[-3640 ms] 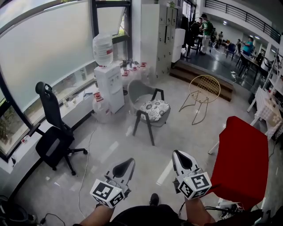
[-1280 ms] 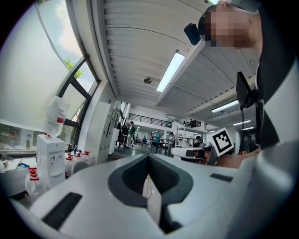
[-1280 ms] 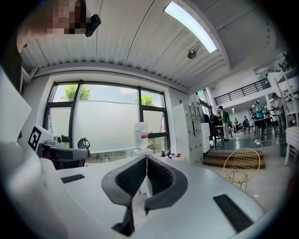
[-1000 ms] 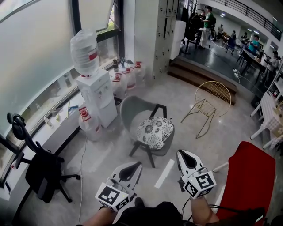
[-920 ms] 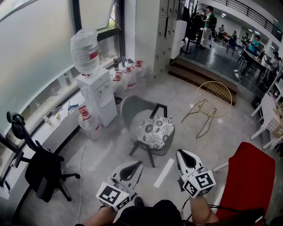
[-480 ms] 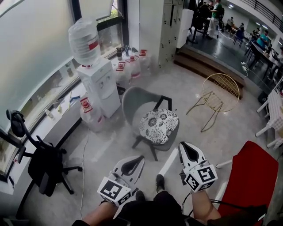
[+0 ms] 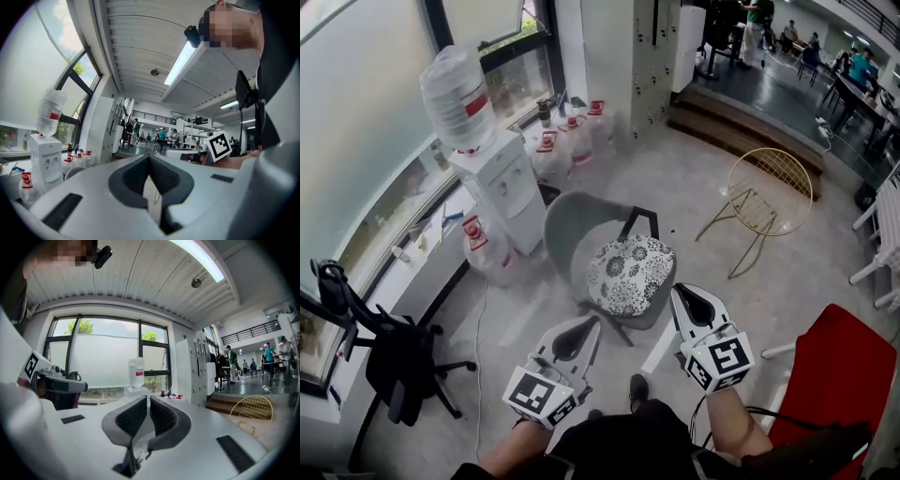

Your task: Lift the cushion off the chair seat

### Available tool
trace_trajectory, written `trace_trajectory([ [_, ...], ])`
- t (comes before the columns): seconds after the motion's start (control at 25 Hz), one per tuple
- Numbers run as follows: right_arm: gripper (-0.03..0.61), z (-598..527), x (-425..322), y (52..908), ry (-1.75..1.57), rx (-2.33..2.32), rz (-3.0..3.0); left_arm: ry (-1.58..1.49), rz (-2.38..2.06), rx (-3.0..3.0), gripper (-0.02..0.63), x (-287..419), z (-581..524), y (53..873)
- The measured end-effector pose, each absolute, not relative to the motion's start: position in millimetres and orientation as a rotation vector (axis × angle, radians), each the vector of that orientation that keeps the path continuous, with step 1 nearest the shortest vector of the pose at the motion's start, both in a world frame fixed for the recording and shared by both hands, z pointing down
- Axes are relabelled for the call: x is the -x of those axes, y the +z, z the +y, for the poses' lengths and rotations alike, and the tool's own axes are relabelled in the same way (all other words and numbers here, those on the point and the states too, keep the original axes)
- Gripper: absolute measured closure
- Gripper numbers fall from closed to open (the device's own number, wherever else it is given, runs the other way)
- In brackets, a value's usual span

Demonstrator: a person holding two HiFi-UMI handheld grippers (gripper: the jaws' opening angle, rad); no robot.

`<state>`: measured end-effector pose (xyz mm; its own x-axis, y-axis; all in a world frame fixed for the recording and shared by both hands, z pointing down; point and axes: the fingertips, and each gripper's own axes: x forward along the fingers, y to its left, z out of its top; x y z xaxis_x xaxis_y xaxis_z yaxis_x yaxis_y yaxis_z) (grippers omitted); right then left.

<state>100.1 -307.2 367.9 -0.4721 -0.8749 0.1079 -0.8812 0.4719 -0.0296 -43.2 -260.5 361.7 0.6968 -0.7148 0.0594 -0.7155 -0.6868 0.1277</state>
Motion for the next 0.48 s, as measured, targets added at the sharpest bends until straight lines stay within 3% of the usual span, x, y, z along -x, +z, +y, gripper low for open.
trace_trajectory([
  [0.48,0.566,-372.9,-146.5,377.4,0.155,-1.46,-2.722,0.022,-1.255,-2.759,0.607,-16.6,-324.6,364.4],
])
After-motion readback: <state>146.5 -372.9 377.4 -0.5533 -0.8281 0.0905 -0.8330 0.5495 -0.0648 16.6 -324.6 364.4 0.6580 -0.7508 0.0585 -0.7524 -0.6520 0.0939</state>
